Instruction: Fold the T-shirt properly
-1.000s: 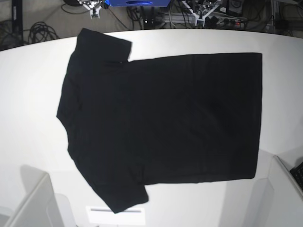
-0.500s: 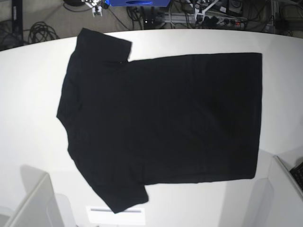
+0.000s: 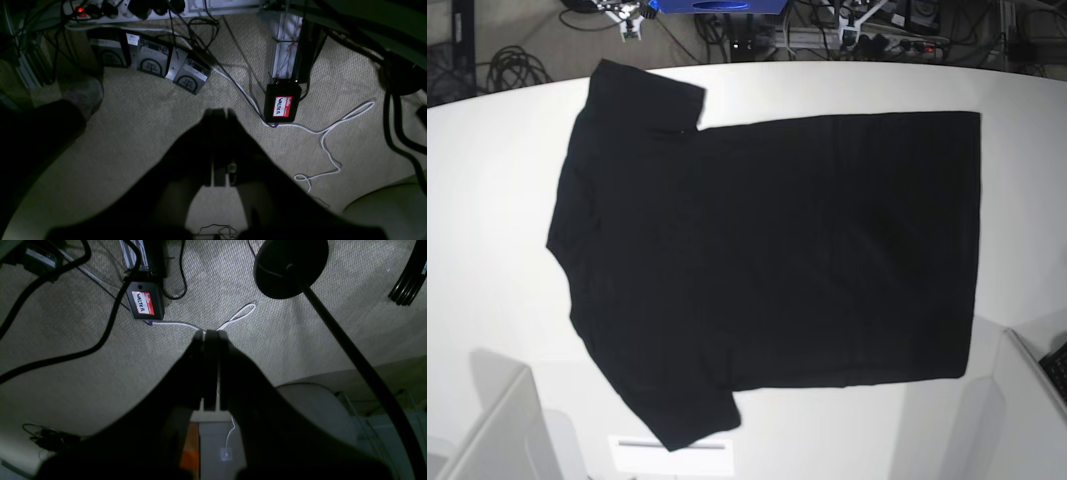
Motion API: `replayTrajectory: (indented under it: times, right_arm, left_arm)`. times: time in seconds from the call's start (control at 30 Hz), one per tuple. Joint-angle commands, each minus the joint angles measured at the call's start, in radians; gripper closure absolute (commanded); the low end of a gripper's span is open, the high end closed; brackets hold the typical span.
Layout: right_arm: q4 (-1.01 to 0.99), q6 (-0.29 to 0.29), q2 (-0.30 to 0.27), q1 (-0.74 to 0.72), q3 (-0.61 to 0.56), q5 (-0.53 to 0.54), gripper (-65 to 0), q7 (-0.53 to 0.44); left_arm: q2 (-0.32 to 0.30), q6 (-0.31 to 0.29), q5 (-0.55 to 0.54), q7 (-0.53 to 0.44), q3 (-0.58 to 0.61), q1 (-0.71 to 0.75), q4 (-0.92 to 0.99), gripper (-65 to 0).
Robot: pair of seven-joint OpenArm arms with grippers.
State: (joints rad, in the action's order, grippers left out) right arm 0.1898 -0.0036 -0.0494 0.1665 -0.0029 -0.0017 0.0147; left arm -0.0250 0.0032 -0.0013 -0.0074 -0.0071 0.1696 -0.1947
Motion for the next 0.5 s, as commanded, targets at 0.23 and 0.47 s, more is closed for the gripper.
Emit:
replayTrajectory:
  times: [0.23,0.47]
  right_arm:
    - [0.156,-0.002,-0.037,0.107,0.008,0.004,0.0,-0.074]
    - [0.366,0.0,-0.053,0.249,0.177,0.004,0.0,-0.072]
  left_arm:
    - [-0.008,0.002,0.002,0.008,0.0,0.094,-0.127,0.0]
    - [-0.042,0.002,0.002,0.001,0.009,0.27,-0.377,0.0]
